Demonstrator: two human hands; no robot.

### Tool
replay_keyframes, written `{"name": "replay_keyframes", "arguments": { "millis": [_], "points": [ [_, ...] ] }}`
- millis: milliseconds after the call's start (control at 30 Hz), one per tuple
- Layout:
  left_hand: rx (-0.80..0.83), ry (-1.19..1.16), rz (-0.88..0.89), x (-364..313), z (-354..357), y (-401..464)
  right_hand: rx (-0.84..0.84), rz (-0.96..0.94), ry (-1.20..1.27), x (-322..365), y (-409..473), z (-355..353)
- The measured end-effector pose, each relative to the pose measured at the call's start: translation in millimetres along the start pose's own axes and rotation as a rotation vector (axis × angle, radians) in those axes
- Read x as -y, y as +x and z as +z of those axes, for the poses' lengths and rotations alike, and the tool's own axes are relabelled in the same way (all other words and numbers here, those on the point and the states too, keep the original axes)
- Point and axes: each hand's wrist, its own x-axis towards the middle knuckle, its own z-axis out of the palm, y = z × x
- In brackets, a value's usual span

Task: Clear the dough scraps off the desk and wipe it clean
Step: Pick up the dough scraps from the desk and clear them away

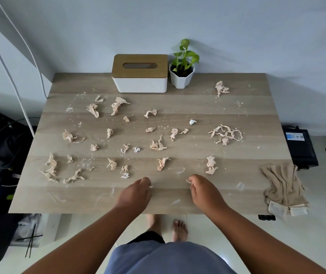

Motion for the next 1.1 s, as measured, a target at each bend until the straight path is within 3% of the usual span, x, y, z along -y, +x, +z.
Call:
{"name": "replay_keyframes", "arguments": {
  "millis": [333, 500, 1100],
  "points": [
    [-0.047, -0.029, 0.127, -13.0, -9.3, 0.8, -0.039, 0.017, 0.174, -6.1, -24.9, -10.3],
    [-0.055, -0.021, 0.153, -19.4, -12.2, 10.1, -0.123, 0.012, 0.136, -11.7, -22.1, -13.7],
    [0.127, 0.002, 0.221, -27.0, -31.1, 83.0, -0.270, 0.217, 0.210, -15.9, -8.7, -37.4]
  ]
}}
